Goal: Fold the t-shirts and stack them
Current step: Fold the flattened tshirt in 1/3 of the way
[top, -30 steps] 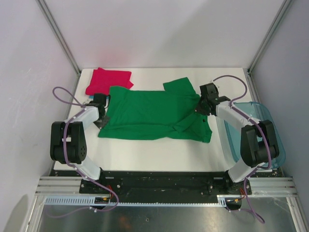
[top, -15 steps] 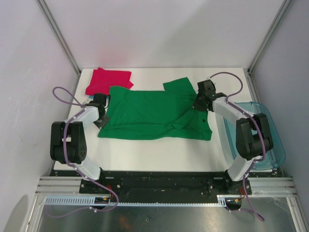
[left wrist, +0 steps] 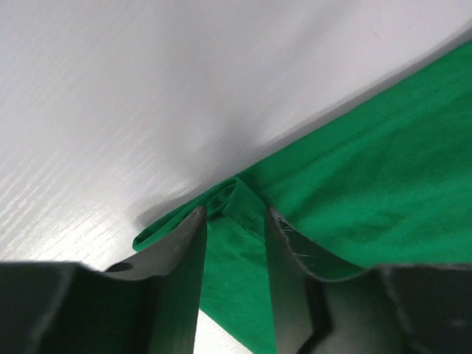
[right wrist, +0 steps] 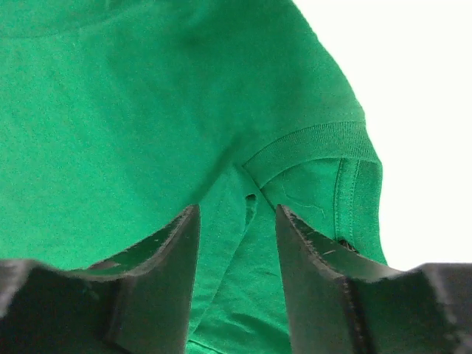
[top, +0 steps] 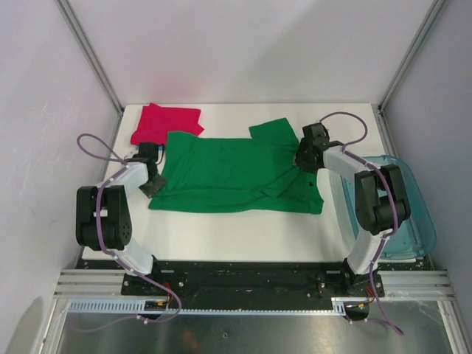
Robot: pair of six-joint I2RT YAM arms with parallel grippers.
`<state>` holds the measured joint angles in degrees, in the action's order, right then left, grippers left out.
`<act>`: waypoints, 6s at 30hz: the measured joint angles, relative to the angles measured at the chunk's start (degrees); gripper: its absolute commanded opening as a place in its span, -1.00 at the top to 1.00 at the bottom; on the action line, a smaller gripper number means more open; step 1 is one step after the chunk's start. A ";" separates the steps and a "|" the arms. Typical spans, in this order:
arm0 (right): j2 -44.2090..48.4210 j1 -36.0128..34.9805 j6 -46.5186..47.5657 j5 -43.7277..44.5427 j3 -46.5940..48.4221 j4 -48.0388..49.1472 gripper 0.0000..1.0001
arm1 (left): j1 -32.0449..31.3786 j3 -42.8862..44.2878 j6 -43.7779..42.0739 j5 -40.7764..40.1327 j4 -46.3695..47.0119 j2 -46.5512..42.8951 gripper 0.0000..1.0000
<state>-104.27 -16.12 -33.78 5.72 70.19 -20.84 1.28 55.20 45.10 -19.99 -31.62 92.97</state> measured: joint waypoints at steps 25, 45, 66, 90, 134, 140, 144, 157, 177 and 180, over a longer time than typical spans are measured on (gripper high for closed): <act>7.82 -19.17 -1.64 4.04 -4.96 -6.97 0.07 | 1.01 -6.01 -2.71 5.55 2.82 -13.68 -0.22; 2.38 -21.07 -4.44 5.11 -5.68 -5.68 0.75 | 1.16 -6.56 -3.17 5.88 2.84 -13.90 -0.19; -9.01 -20.59 1.95 8.90 9.42 -4.35 0.48 | 1.55 -6.78 -3.61 7.19 2.84 -13.90 -0.18; 15.32 -13.53 -1.16 8.61 -7.61 -10.19 0.37 | 8.87 -16.98 -2.03 11.43 2.80 -22.47 0.12; 38.51 -2.86 -9.49 0.00 -36.76 -9.53 0.24 | 10.93 -15.32 0.90 3.89 6.64 -15.98 1.00; 37.31 -7.43 -11.23 1.57 -36.76 -6.73 0.23 | 10.93 -15.32 0.90 3.82 6.64 -15.80 1.00; 35.47 -8.44 -11.74 2.40 -36.76 -4.90 0.24 | 10.93 -15.32 0.90 3.85 6.64 -15.47 1.00; 31.45 -8.76 -11.43 5.14 -36.48 -3.78 0.89 | 10.93 -15.32 0.79 3.87 6.62 -15.26 1.00; 36.68 -0.92 -11.30 0.70 -33.09 -18.58 1.00 | 10.91 -21.24 4.79 4.09 -1.51 -25.83 1.00; 38.18 0.39 -12.70 -1.03 -33.09 -21.70 1.00 | 10.91 -23.32 6.23 3.78 -4.48 -30.12 1.00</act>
<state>-66.08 -15.73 -46.48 4.69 37.10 -42.54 12.19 31.88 51.33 -16.21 -36.10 62.85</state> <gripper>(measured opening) 0.050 0.009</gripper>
